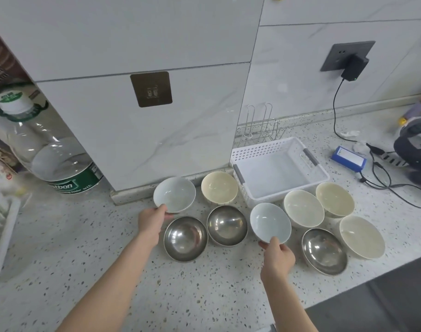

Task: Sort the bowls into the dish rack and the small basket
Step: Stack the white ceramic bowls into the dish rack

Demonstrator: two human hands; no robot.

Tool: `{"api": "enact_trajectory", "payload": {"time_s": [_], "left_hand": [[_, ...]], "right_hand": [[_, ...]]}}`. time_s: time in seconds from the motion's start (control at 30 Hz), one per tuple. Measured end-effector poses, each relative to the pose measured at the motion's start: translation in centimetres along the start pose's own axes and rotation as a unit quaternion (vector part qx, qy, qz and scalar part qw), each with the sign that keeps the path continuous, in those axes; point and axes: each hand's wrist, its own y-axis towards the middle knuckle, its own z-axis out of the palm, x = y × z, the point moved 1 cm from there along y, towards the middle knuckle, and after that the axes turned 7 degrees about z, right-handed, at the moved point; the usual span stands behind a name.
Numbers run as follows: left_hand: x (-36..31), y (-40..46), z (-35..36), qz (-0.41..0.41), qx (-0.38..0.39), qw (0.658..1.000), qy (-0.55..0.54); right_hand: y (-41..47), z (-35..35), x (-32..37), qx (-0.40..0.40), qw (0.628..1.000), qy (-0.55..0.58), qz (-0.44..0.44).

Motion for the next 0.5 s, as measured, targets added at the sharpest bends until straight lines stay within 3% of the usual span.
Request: {"api": "enact_trajectory", "payload": {"time_s": [0.3,0.5], "left_hand": [[-0.9,-1.8,-5.0,0.033,0.0,0.999,-0.029],[-2.4,-3.6,-12.2,0.076,0.012,0.996,-0.052]], "right_hand": [[-4.4,0.2,-1.1,-0.049,0.995,0.042,-0.075],[-10.7,3.6,-3.0,-0.009,0.989,0.029,-0.145]]}}
